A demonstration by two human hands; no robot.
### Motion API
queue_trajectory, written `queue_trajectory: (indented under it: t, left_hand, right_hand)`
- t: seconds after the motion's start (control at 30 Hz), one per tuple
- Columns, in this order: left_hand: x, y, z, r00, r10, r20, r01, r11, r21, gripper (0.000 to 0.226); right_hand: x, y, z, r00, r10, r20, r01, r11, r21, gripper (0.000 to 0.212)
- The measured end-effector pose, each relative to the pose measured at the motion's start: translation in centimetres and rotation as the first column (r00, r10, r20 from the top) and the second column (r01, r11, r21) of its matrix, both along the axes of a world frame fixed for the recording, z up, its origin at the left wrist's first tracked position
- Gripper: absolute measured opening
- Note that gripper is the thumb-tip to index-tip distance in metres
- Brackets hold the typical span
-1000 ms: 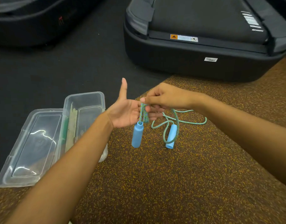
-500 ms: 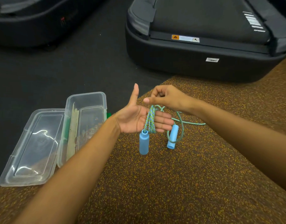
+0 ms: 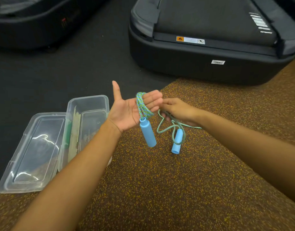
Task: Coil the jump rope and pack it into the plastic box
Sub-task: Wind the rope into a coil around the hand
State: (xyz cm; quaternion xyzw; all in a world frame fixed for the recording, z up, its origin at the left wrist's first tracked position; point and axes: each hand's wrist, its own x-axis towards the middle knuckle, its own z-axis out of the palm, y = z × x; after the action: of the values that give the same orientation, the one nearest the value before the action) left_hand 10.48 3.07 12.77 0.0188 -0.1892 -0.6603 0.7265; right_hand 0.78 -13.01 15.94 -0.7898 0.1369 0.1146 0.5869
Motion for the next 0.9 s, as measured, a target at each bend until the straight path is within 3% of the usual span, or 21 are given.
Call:
queue_trajectory:
  t: [0.17,0.37,0.73,0.9]
  left_hand:
    - [1.0,0.7,0.3,0.983,0.181,0.011,-0.182,0.981,0.063,0.122]
    - [0.7,0.6,1.0,0.901,0.401,0.165,-0.433,0.839,0.330,0.118]
    - [0.0,0.0,0.7,0.920,0.260,0.293,-0.380,0.773,0.507,0.121]
    - [-0.2,-0.1,0.9,0.931,0.150,0.334,-0.327,0.752,0.572,0.122]
  right_hand:
    - [-0.5,0.0,-0.8,0.977,0.135,-0.164,-0.130,0.991,0.045,0.026]
    - [-0.9,0.4,-0.4,0.920,0.277,-0.277,-0.281,0.959,0.026,0.029]
    - [-0.4,2.5,1.0,0.882,0.374,-0.288,-0.403,0.914,-0.051,0.029]
    - [-0.1,1.2,2.9,0.902,0.366,-0.229,-0.404,0.903,-0.147,0.014]
